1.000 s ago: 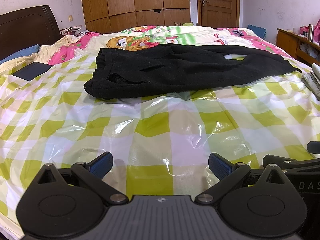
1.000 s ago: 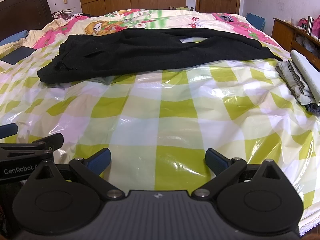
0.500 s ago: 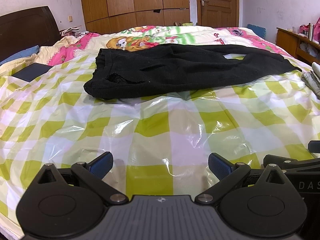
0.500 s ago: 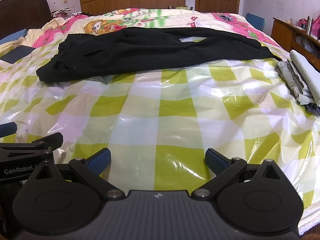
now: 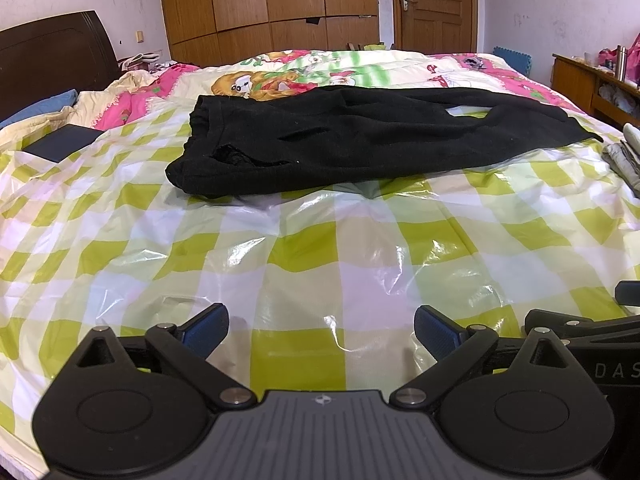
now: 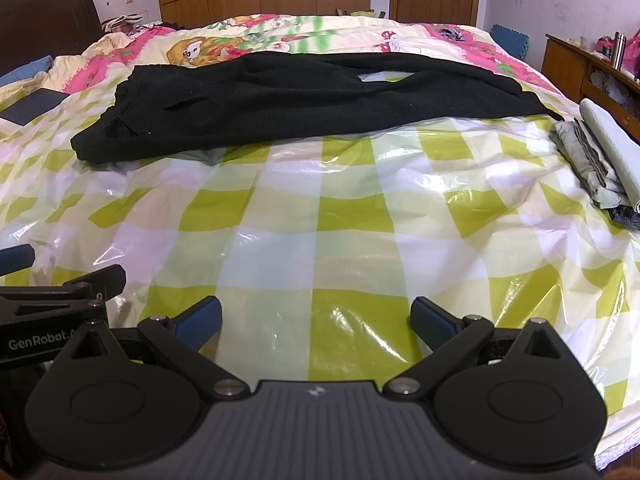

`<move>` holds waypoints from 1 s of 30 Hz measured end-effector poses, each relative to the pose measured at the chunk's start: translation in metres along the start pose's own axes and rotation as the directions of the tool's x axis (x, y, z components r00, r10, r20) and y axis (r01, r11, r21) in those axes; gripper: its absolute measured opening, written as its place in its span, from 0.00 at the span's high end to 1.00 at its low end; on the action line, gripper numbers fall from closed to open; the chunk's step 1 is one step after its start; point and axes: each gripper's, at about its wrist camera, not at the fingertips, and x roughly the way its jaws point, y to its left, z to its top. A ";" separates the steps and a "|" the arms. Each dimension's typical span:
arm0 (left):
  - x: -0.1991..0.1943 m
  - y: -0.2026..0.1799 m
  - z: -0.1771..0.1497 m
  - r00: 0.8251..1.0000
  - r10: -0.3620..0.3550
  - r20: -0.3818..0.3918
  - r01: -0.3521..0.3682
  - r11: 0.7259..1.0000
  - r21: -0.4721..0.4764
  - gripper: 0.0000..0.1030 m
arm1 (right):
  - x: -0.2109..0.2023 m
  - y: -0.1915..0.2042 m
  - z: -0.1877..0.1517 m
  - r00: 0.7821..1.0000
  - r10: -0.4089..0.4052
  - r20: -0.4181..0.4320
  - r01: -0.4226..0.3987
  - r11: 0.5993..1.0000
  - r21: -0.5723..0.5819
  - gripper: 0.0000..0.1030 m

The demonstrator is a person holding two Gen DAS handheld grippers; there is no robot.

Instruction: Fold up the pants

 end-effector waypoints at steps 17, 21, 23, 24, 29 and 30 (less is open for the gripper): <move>-0.002 -0.001 0.001 1.000 0.001 -0.001 -0.001 1.000 0.003 0.00 | 0.000 0.003 0.000 1.000 -0.018 -0.004 0.018 1.000 -0.011 0.03; -0.002 -0.001 0.001 1.000 0.001 -0.001 -0.001 1.000 0.003 0.00 | -0.001 0.004 0.001 1.000 -0.020 -0.003 0.020 1.000 -0.013 0.03; -0.002 -0.001 0.001 1.000 0.001 -0.001 -0.001 1.000 0.003 0.00 | -0.001 0.004 0.001 1.000 -0.022 -0.003 0.021 1.000 -0.014 0.03; -0.001 0.000 0.001 1.000 0.001 -0.002 -0.001 1.000 0.004 0.00 | -0.001 0.004 0.001 1.000 -0.022 -0.003 0.022 1.000 -0.015 0.03; -0.002 0.000 0.001 1.000 0.001 -0.001 -0.001 1.000 0.004 0.00 | -0.001 0.005 0.002 1.000 -0.028 -0.002 0.028 0.999 -0.020 0.03; -0.002 -0.001 0.001 1.000 0.002 -0.001 -0.001 1.000 0.003 0.00 | -0.002 0.005 0.002 1.000 -0.030 -0.002 0.030 0.999 -0.021 0.03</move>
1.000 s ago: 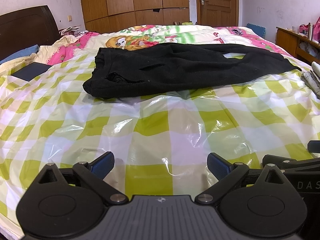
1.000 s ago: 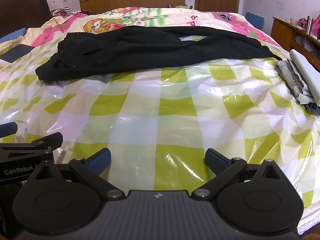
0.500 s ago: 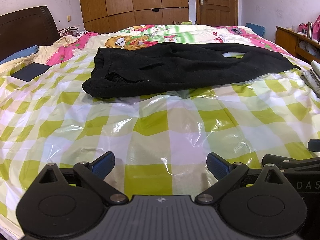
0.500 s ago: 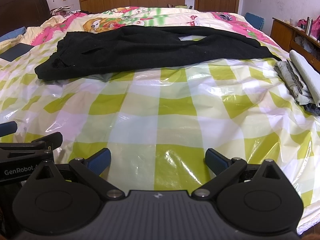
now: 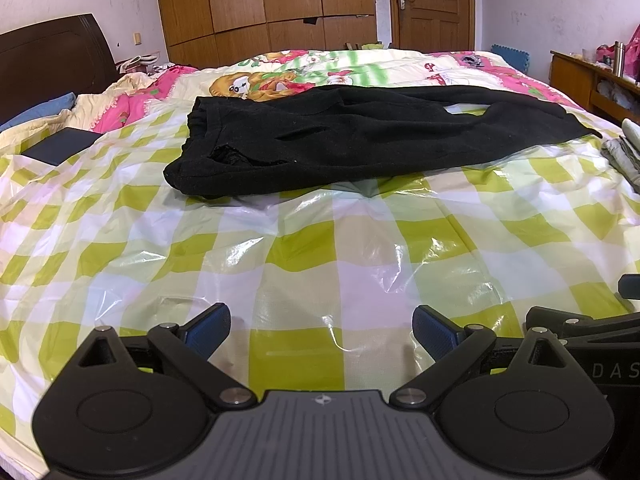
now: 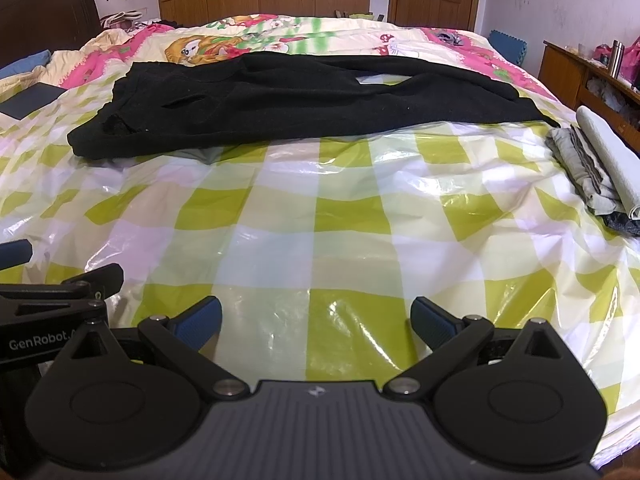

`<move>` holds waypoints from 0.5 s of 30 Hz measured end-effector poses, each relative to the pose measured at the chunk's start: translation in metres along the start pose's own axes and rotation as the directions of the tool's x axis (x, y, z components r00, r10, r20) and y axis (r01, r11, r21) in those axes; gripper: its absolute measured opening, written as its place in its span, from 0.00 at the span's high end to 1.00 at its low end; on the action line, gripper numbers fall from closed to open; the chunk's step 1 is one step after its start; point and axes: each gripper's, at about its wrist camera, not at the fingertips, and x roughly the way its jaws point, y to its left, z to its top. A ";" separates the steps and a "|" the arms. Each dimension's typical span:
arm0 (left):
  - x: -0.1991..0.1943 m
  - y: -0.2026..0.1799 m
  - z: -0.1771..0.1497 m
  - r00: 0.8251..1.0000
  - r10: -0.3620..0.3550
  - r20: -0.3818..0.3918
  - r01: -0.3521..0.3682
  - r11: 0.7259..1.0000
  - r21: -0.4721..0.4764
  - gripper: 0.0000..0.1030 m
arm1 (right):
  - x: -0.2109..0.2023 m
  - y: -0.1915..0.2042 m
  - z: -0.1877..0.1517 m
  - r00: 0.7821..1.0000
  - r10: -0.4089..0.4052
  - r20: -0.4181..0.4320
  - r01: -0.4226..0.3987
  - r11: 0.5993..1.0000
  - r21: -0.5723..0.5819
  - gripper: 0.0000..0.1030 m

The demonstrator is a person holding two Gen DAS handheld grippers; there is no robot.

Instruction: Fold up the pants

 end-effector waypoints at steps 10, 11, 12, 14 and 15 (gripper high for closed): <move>-0.001 -0.002 0.001 1.000 -0.001 0.003 0.001 1.000 0.017 0.00 | 0.000 0.003 0.000 1.000 -0.016 -0.002 0.016 1.000 -0.009 0.03; -0.001 -0.003 0.001 1.000 -0.001 0.003 0.001 1.000 0.018 0.00 | 0.000 0.003 0.000 1.000 -0.018 -0.002 0.018 1.000 -0.010 0.03; -0.001 -0.003 0.001 1.000 -0.001 0.004 0.001 1.000 0.018 0.00 | 0.000 0.004 0.001 1.000 -0.020 -0.001 0.020 1.000 -0.011 0.03; -0.001 -0.003 0.001 1.000 -0.001 0.004 0.001 1.000 0.018 0.00 | 0.000 0.004 0.001 1.000 -0.021 0.000 0.021 1.000 -0.012 0.03; -0.001 -0.003 0.001 1.000 0.000 0.004 0.000 1.000 0.018 0.00 | 0.000 0.005 0.001 1.000 -0.023 0.000 0.023 1.000 -0.013 0.03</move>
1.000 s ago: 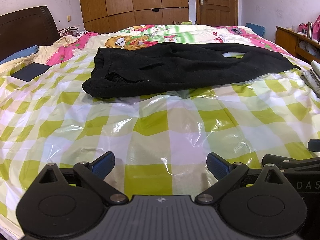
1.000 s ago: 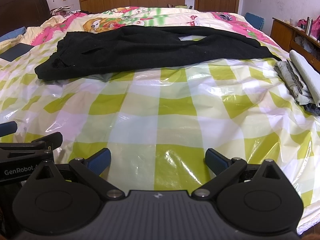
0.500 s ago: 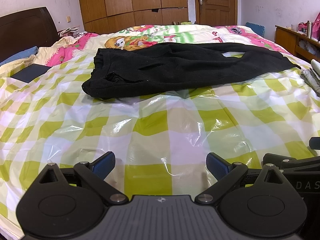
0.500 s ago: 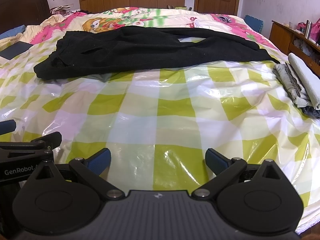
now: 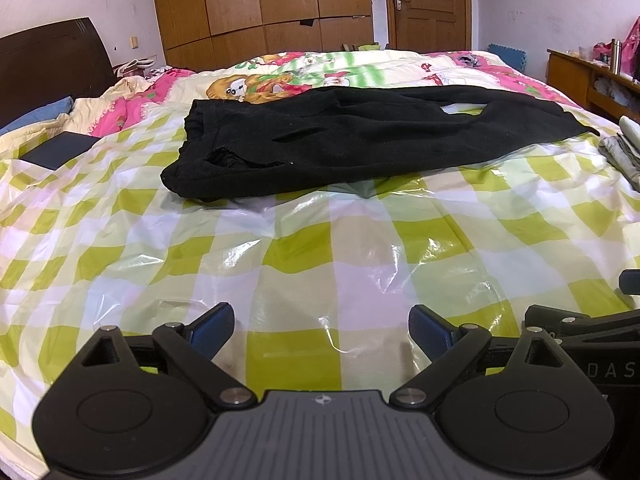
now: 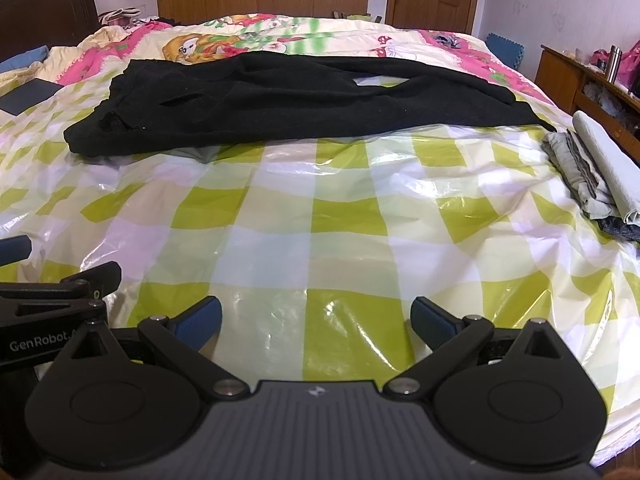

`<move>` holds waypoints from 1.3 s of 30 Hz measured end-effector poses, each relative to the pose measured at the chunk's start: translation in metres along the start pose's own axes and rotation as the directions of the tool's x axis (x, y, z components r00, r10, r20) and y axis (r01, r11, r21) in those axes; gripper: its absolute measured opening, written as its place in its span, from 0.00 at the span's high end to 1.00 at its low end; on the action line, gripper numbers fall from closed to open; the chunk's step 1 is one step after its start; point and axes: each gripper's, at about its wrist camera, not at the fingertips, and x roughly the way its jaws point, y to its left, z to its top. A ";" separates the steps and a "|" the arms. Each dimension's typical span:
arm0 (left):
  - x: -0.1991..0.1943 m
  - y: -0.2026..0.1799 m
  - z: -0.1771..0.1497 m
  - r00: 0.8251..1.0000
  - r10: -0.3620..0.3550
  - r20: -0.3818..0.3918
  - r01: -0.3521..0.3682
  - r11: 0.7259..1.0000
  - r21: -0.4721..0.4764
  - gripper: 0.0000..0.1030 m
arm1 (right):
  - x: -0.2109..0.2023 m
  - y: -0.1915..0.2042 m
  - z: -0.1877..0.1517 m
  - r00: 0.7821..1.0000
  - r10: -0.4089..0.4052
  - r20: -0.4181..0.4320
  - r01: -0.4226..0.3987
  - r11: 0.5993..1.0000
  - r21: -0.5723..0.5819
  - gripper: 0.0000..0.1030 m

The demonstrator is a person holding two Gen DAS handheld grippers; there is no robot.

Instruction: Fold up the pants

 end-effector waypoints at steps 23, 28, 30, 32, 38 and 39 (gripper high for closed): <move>0.010 0.017 0.014 0.999 0.039 0.032 -0.037 0.997 -0.062 0.00 | 0.012 0.020 0.030 1.000 0.011 0.007 -0.011 0.998 -0.063 0.03; 0.022 0.027 0.024 0.997 0.063 0.044 -0.061 0.997 -0.056 0.00 | 0.024 0.031 0.045 1.000 0.020 0.007 -0.019 0.995 -0.094 0.03; 0.028 0.032 0.030 0.996 0.074 0.050 -0.071 0.996 -0.055 0.00 | 0.031 0.036 0.053 1.000 0.026 0.004 -0.026 0.995 -0.101 0.03; 0.034 0.037 0.036 0.995 0.080 0.054 -0.077 0.995 -0.061 0.00 | 0.038 0.041 0.062 0.999 0.034 0.003 -0.034 0.994 -0.104 0.03; 0.057 0.055 0.053 0.992 0.109 0.057 -0.104 0.992 -0.076 0.00 | 0.063 0.057 0.088 0.998 0.063 0.000 -0.062 0.991 -0.121 0.03; 0.062 0.058 0.055 0.992 0.112 0.055 -0.108 0.991 -0.078 0.00 | 0.067 0.060 0.092 0.998 0.066 -0.001 -0.066 0.990 -0.126 0.03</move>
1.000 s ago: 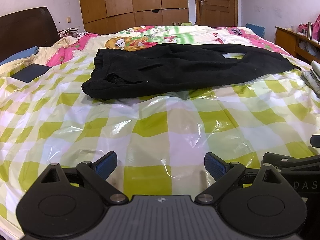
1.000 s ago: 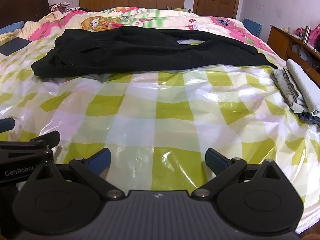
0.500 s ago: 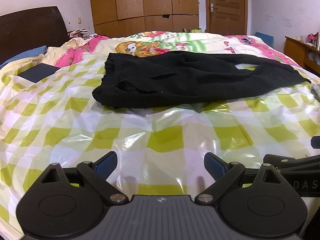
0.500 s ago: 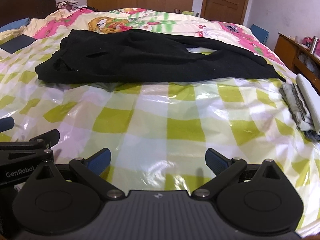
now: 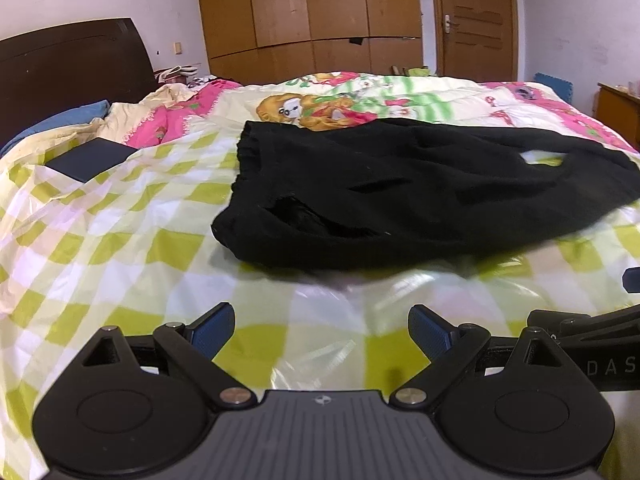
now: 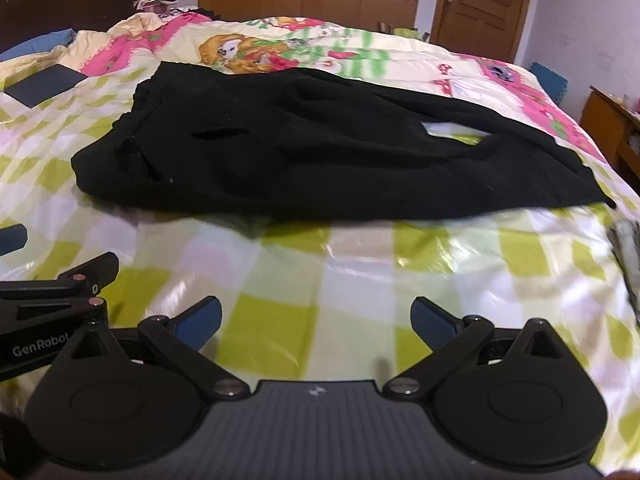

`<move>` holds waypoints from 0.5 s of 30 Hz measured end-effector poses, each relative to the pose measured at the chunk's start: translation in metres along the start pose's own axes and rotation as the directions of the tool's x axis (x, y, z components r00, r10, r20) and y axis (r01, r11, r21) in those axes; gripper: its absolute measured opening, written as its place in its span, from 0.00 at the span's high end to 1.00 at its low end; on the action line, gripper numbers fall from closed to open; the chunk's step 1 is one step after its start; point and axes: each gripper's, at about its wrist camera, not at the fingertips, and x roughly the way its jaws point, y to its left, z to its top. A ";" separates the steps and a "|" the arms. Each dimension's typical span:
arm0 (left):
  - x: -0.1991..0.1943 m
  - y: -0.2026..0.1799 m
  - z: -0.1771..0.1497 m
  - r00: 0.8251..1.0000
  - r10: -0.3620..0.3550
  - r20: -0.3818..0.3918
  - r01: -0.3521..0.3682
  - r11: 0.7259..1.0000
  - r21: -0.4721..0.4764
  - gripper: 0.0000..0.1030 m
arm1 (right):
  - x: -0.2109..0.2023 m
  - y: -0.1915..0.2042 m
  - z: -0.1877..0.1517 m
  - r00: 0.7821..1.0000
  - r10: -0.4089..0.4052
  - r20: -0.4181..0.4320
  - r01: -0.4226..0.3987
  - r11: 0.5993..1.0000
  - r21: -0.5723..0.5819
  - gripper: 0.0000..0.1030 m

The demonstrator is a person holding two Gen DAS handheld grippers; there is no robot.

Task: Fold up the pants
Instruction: 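Move both tools toward the black pants and grasp the waistband edge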

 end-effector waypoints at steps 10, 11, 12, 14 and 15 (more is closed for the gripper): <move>0.039 0.029 0.023 1.000 0.003 0.019 -0.004 0.997 0.073 0.00 | 0.041 0.023 0.037 0.995 0.089 0.036 -0.083 0.984 -0.159 0.03; 0.040 0.034 0.025 1.000 0.010 0.025 -0.012 0.997 0.080 0.00 | 0.044 0.025 0.038 0.994 0.098 0.038 -0.090 0.978 -0.187 0.03; 0.041 0.039 0.026 0.999 0.017 0.030 -0.020 0.996 0.085 0.00 | 0.047 0.028 0.040 0.993 0.110 0.039 -0.099 0.971 -0.216 0.03; 0.044 0.052 0.028 0.999 0.026 0.037 -0.030 0.996 0.084 0.00 | 0.053 0.033 0.042 0.988 0.149 0.043 -0.133 0.956 -0.263 0.03; 0.045 0.059 0.030 0.999 0.027 0.038 -0.030 0.997 0.076 0.00 | 0.055 0.036 0.044 0.986 0.164 0.044 -0.145 0.949 -0.280 0.03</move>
